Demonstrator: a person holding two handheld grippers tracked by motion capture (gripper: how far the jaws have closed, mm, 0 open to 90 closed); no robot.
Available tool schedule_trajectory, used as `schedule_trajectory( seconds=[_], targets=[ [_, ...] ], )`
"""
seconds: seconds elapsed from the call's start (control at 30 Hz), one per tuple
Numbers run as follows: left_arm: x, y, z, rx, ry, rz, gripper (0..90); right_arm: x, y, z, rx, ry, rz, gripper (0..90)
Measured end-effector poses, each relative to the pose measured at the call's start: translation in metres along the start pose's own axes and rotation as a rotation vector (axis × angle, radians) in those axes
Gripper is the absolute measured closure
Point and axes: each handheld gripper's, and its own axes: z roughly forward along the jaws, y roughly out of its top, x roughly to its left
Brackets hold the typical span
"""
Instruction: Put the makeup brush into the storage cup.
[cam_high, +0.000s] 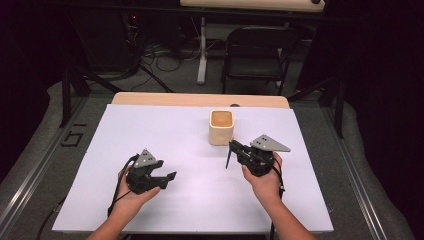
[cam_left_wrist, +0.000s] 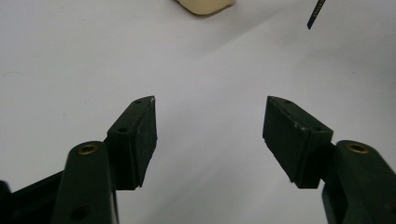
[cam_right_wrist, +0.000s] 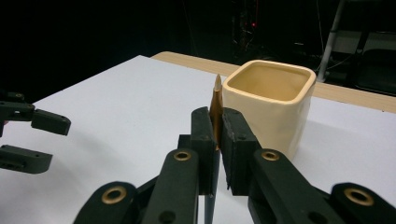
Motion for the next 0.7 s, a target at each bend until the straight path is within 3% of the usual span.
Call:
schedule_trajectory(
  seconds=[0.2,0.7],
  targets=[
    [0.003,-0.008,-0.01,-0.034,0.012,0.013,33.3,-0.007,0.003,0.0,-0.002,-0.009,0.017,84.1],
    [0.014,-0.022,-0.021,-0.054,0.021,-0.035,33.1,-0.026,0.019,0.005,0.008,-0.063,0.013,84.1]
  ],
)
